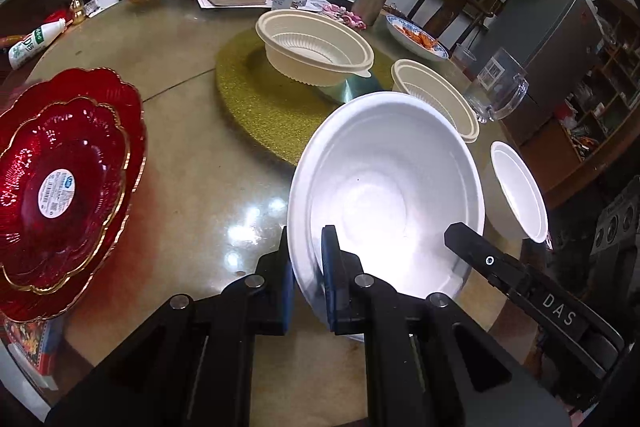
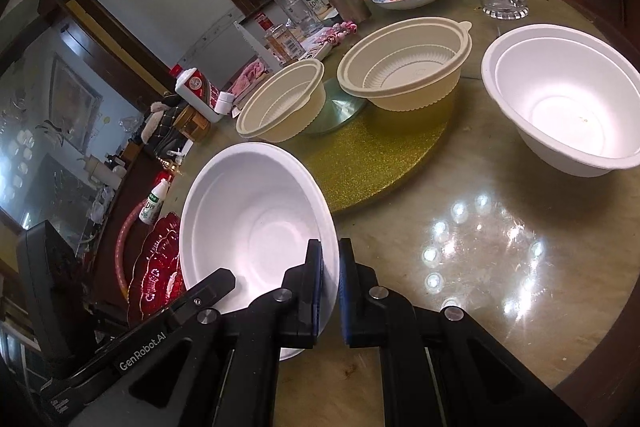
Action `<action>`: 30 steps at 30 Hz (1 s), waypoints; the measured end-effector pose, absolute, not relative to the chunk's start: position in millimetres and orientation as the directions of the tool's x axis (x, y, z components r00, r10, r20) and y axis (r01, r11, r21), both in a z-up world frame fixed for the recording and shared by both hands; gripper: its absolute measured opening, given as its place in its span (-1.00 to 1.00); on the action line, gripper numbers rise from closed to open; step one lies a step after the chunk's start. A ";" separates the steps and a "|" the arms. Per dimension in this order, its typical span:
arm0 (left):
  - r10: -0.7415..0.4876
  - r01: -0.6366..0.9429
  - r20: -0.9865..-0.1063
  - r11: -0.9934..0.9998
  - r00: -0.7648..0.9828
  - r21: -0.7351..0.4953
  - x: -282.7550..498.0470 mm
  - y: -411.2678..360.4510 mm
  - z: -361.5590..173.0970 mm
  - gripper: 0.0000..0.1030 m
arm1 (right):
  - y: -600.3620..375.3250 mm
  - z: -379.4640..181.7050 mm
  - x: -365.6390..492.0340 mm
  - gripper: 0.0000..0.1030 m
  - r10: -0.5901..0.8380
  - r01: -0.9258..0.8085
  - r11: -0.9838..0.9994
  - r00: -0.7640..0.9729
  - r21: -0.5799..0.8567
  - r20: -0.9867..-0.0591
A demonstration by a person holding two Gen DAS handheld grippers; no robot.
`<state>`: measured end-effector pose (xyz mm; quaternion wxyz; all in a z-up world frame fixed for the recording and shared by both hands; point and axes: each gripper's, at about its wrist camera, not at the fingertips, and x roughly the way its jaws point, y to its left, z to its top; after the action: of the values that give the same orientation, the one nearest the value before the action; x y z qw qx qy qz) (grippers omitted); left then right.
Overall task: Organize plates and bowls
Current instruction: 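Lift the white foam bowl and carry it toward the red plates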
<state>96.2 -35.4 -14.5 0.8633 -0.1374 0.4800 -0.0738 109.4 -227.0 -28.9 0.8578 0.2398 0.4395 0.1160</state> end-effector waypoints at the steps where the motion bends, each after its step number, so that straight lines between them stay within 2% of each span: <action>1: -0.258 -0.007 -0.807 0.951 0.531 -0.309 95.2 -33.9 -13.7 -0.81 | -225.2 -28.3 109.2 -0.85 0.411 0.007 0.859 0.586 0.512 -0.698; 30: -0.223 -0.057 -0.747 0.942 0.626 -0.329 61.5 15.5 6.5 -0.81 | -173.4 -3.9 101.1 -0.83 0.450 -0.113 0.866 0.599 0.486 -0.662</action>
<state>61.5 15.5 6.5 0.8869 -0.1630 0.4298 -0.0469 101.1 -173.4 -3.9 0.8711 0.2016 0.4177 0.1617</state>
